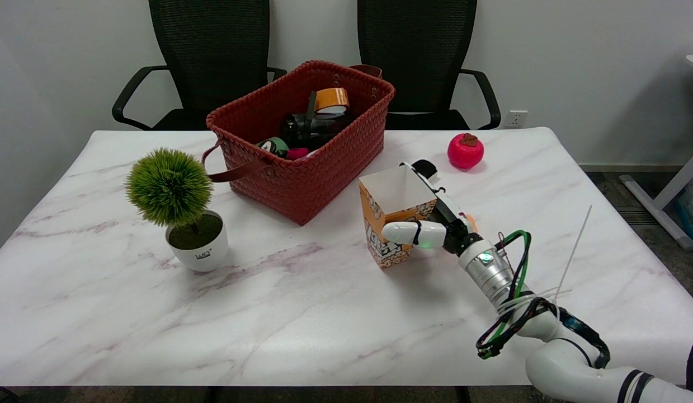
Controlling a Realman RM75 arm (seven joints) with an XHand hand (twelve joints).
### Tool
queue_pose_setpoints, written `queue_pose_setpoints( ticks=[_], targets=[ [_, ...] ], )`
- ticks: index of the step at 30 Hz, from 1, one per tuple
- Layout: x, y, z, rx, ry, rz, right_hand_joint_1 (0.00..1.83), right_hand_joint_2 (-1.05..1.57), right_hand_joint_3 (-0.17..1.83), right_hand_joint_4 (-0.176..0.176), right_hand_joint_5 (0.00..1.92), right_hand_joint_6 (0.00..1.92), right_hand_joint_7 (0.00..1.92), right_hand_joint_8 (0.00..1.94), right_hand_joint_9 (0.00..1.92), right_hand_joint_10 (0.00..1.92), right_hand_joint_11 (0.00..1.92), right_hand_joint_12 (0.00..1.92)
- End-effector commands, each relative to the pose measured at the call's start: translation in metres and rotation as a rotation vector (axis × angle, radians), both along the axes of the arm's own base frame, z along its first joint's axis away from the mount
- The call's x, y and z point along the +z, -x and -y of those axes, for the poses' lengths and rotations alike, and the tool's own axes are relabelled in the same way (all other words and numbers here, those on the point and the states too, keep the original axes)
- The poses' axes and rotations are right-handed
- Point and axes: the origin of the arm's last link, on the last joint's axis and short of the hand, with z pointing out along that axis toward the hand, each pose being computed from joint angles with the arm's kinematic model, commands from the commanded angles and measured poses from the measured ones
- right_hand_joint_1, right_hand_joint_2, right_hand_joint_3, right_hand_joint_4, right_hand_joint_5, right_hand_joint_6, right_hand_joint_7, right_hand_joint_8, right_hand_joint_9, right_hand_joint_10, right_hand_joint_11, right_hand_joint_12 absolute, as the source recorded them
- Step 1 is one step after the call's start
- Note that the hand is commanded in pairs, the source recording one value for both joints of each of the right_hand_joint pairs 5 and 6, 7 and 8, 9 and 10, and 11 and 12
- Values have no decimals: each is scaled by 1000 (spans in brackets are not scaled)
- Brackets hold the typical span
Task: Pick up the popcorn box.
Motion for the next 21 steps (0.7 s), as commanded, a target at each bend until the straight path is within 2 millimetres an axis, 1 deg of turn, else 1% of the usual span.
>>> queue_pose_setpoints(
  ticks=[1, 4, 13, 19, 21],
  targets=[
    [-10, -1, 7, 4, -42, 10, 921, 375, -175, 0, 0, 0, 16, 16, 113, 113, 229, 229],
    [-10, -1, 7, 7, -40, 16, 922, 376, -175, 0, 0, 0, 55, 55, 137, 137, 234, 234],
    [-9, -1, 7, 10, -40, 29, 924, 387, -175, 0, 5, 5, 265, 265, 254, 254, 262, 262],
    [-9, -1, 7, 10, -39, 30, 922, 412, -175, 0, 128, 128, 372, 372, 316, 316, 304, 304],
    [-9, -1, 7, 10, -39, 30, 923, 419, -175, 0, 231, 231, 455, 455, 344, 344, 343, 343]
  ],
)
